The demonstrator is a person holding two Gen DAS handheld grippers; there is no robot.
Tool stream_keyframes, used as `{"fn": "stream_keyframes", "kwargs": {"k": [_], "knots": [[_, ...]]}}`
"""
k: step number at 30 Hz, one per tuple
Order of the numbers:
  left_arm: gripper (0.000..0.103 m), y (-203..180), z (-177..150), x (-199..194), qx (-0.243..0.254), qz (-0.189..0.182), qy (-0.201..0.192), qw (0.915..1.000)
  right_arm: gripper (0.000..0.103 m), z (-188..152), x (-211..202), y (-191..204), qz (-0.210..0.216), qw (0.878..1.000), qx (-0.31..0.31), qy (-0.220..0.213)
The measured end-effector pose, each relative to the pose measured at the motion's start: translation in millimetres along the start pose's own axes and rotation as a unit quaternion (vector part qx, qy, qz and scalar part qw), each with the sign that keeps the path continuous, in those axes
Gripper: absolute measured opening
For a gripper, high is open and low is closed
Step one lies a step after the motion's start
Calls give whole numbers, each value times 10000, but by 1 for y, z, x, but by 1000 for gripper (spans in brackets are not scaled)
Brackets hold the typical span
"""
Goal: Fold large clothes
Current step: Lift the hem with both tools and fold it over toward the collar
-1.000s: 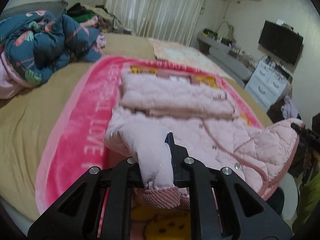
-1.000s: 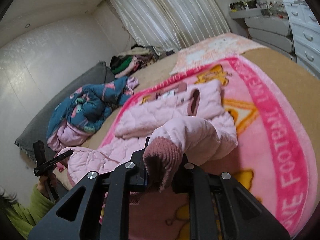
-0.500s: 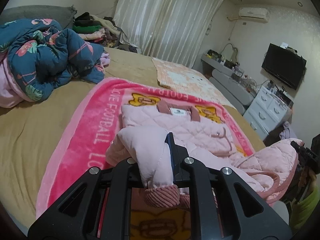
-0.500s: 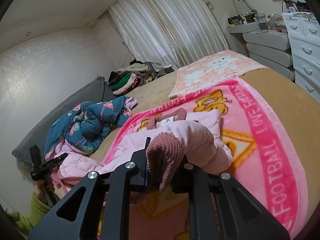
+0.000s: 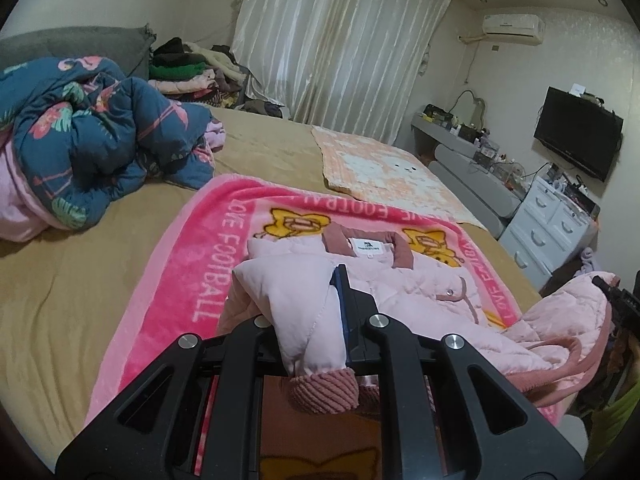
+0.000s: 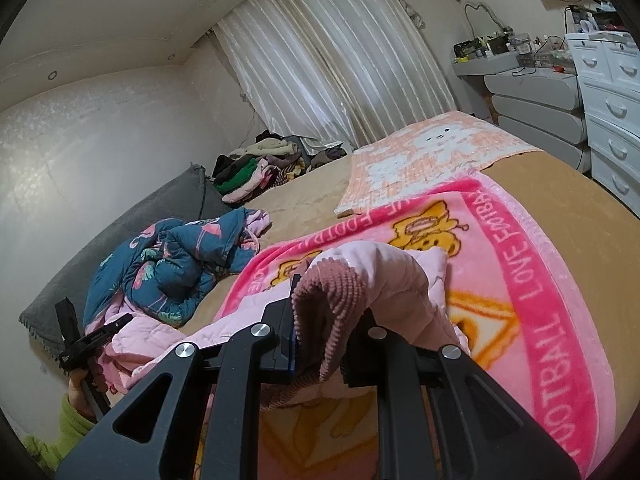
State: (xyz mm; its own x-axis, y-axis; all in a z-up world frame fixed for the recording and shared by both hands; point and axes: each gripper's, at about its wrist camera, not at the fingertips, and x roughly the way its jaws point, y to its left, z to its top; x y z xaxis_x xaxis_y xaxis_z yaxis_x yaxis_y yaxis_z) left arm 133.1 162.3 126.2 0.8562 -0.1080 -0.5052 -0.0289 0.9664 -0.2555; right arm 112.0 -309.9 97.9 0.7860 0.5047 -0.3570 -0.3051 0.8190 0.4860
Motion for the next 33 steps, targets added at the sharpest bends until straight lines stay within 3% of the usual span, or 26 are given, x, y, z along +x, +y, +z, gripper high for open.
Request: {"fn": "stream_keyframes", "kwargs": {"k": [20,33], "knots": [[8,7,13,77,168,502,177,9984,14,13,70,-44,-216,9984,508,143],[9,19,12,133,250,823,446,9953,15,18,123,-75,-375,9950,779,496]]}}
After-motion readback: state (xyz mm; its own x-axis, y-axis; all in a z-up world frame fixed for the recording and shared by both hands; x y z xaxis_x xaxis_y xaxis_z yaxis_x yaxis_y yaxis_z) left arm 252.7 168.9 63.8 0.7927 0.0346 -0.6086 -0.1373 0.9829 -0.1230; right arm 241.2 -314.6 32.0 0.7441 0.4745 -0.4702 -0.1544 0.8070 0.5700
